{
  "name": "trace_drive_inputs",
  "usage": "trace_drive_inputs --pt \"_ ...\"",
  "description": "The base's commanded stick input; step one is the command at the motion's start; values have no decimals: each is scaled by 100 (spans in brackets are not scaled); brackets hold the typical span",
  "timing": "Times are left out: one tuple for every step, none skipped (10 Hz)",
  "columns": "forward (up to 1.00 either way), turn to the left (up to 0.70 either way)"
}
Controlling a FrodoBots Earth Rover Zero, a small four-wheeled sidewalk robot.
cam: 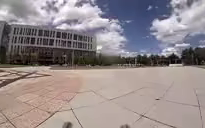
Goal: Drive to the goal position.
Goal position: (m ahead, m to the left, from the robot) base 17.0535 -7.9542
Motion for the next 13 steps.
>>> trace_drive_inputs --pt "70 3" --pt "70 2" --pt "70 2" --pt "70 3" --pt "70 3" --pt "70 3" --pt "70 3" --pt "70 2" --pt "70 2" --pt "70 2" --pt "70 2" --pt "70 3" --pt "70 3"
